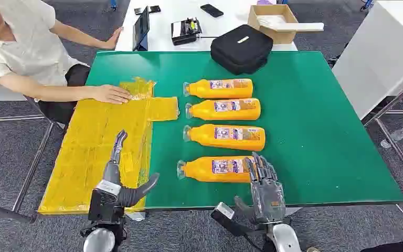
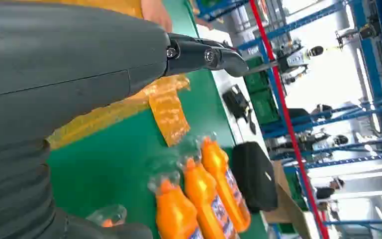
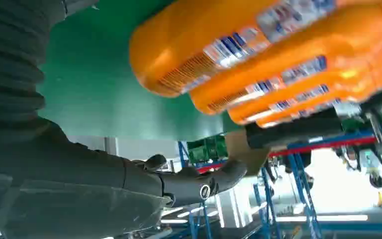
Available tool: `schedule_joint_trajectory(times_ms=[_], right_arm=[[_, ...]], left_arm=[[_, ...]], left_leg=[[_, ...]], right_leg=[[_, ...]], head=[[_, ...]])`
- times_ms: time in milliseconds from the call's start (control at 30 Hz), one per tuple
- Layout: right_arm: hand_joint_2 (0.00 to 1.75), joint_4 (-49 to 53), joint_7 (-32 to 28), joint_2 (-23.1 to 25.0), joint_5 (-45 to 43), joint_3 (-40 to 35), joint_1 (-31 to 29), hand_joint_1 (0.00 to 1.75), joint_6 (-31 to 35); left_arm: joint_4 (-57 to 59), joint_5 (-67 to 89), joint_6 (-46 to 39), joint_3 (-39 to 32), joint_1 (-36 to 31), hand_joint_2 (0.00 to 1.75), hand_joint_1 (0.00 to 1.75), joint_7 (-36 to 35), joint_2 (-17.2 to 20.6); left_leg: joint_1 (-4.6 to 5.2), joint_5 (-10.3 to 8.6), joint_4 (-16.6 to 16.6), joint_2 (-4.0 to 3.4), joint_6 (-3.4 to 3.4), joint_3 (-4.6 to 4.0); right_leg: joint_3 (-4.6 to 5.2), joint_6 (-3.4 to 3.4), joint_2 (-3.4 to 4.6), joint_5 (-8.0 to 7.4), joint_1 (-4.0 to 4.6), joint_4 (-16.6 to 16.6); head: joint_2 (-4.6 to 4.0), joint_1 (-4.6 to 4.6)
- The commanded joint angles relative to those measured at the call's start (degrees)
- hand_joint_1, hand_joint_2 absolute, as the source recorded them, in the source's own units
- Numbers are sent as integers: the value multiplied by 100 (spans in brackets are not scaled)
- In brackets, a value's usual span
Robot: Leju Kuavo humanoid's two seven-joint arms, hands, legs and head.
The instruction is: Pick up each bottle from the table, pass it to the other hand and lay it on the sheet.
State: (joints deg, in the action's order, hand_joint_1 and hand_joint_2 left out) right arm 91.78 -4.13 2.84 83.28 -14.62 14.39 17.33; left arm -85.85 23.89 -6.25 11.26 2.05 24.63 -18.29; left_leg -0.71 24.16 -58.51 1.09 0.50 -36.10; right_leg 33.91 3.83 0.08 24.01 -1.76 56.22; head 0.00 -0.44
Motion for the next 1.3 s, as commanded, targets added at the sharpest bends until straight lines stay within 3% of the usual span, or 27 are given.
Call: schedule_joint_trajectory(times_ms=[33,167,500,667,967,1300], right_arm=[[175,-1027,-103,-387,-191,180,-788,0,-241],[175,-1823,-160,-118,30,376,-1208,0,-50],[175,-1989,-176,-67,141,312,-1245,0,-48],[175,-2376,-195,-74,88,376,-1637,0,-189],[175,-2768,-253,-51,95,290,-1818,0,-233],[175,-2690,-114,-126,296,279,-1896,0,-160]], left_arm=[[675,-337,71,273,-262,175,0,-16,-171],[997,-346,-89,352,-349,175,0,72,-171],[778,-169,-71,432,-223,175,0,63,-168],[732,-153,-46,483,-262,175,0,91,-171],[667,-160,-66,497,-326,175,0,69,-171],[626,-181,-76,480,-285,175,0,65,-171]], left_leg=[[-1,11,4,-14,7,35],[0,-1,11,-11,2,22],[0,2,4,-14,3,19],[0,4,2,-23,5,22],[-3,14,3,-25,5,44],[0,1,1,-11,4,15]], right_leg=[[-39,-21,2,5,7,-14],[-24,-12,4,-5,4,-16],[-18,-12,-2,0,3,-5],[-20,-17,5,0,4,-5],[-45,-33,2,9,11,-9],[-15,-13,-5,1,3,-1]], head=[[0,0],[0,0],[0,-2],[0,-4],[0,-2],[0,-2]])
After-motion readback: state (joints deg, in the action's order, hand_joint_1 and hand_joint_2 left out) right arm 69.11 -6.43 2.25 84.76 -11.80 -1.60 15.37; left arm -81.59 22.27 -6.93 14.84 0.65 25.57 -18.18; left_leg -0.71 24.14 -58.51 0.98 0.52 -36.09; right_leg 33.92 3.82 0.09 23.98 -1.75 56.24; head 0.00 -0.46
